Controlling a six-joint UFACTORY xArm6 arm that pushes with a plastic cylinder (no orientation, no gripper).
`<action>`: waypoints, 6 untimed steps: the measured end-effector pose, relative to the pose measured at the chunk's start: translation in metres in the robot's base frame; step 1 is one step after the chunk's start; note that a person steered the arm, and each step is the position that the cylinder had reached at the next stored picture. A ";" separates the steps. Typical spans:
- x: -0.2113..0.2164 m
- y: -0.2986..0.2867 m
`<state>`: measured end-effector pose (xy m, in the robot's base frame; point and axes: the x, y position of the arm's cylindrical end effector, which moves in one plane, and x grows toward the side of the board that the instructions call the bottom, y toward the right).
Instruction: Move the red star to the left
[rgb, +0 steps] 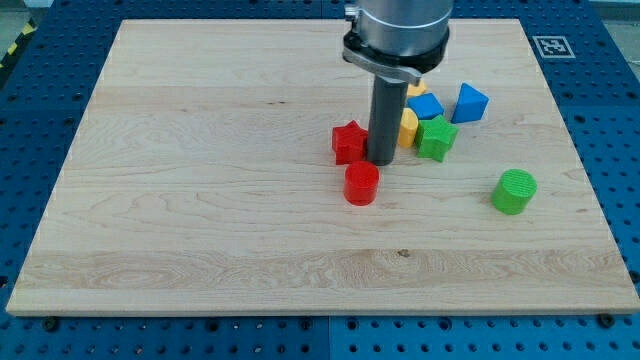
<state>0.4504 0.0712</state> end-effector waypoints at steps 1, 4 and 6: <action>-0.003 -0.006; -0.008 -0.046; -0.010 -0.005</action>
